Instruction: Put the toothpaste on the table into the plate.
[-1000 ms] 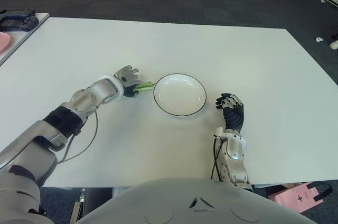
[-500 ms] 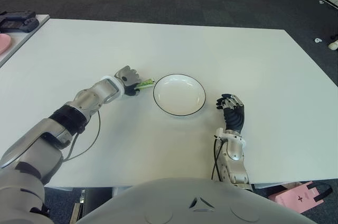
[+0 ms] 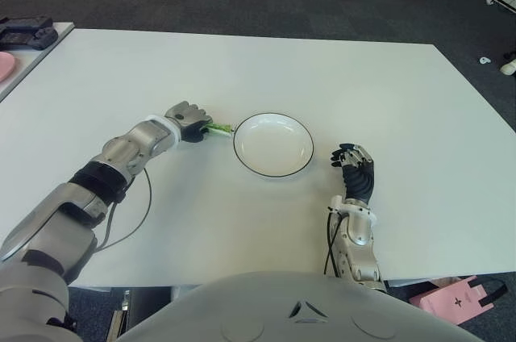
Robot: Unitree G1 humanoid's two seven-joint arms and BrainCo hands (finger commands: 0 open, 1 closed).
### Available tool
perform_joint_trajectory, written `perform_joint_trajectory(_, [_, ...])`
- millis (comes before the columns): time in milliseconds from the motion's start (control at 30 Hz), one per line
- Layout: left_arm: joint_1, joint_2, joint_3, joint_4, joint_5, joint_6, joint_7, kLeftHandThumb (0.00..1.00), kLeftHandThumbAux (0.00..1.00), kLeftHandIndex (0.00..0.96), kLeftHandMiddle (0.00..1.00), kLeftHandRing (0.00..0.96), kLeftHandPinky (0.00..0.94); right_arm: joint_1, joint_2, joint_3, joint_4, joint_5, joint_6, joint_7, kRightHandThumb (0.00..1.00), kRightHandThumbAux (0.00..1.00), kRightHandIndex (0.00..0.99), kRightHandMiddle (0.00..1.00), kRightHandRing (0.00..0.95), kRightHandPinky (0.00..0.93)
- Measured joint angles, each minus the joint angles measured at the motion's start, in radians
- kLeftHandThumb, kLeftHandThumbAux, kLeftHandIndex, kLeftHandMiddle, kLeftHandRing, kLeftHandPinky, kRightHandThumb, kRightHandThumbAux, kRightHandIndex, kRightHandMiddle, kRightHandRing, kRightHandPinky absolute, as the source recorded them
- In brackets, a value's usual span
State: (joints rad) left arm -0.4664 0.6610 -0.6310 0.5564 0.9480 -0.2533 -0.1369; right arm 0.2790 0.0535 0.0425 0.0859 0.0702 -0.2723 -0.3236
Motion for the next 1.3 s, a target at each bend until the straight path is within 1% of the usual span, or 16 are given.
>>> perform_joint_trajectory(100, [-0.001,-0.003,0.005,0.025,-0.029,-0.016,0.022,0.749,0.694,0.444,0.863,0.862,0.873,0.0,0.0,-0.001,0.001,0.0,-0.005,0.001,0.709,0.723,0.434,0.578,0.554,0.563])
perform_joint_trajectory(200, [-0.001,-0.005,0.012,0.046,-0.059,-0.031,0.032,0.749,0.696,0.444,0.866,0.864,0.87,0.0,0.0,-0.001,0.003,0.0,-0.01,0.002,0.709,0.723,0.434,0.576,0.552,0.55])
perform_joint_trajectory(433, [-0.001,-0.013,0.025,0.083,-0.112,-0.055,0.051,0.748,0.696,0.444,0.869,0.864,0.86,0.001,0.0,-0.003,0.003,0.0,-0.011,0.013,0.709,0.724,0.434,0.574,0.554,0.558])
perform_joint_trajectory(733, [0.018,-0.034,0.044,0.101,-0.159,-0.057,0.085,0.749,0.697,0.444,0.877,0.868,0.861,0.003,0.0,-0.004,0.001,-0.006,-0.012,0.014,0.707,0.724,0.433,0.574,0.557,0.559])
perform_joint_trajectory(933, [0.048,-0.066,0.084,0.116,-0.203,-0.036,0.123,0.749,0.697,0.443,0.885,0.873,0.864,0.006,0.0,-0.004,-0.005,-0.01,0.0,0.005,0.707,0.725,0.433,0.569,0.554,0.559])
perform_joint_trajectory(1033, [0.065,-0.09,0.115,0.121,-0.232,-0.022,0.154,0.748,0.697,0.443,0.889,0.875,0.856,0.008,0.0,-0.004,-0.01,-0.009,0.008,0.003,0.707,0.725,0.432,0.566,0.552,0.555])
perform_joint_trajectory(1167, [0.102,-0.123,0.168,0.107,-0.294,-0.006,0.178,0.747,0.698,0.443,0.89,0.875,0.847,0.013,0.0,-0.004,-0.018,-0.009,0.016,0.004,0.706,0.724,0.432,0.56,0.542,0.533])
perform_joint_trajectory(1233, [0.133,-0.135,0.197,0.079,-0.326,0.006,0.178,0.747,0.699,0.442,0.891,0.876,0.85,0.014,0.0,-0.003,-0.022,-0.008,0.022,0.008,0.706,0.723,0.432,0.558,0.539,0.529])
perform_joint_trajectory(1300, [0.153,-0.15,0.218,0.067,-0.349,0.005,0.185,0.747,0.699,0.442,0.892,0.877,0.849,0.016,0.0,-0.004,-0.026,-0.006,0.025,0.012,0.706,0.723,0.432,0.555,0.536,0.529])
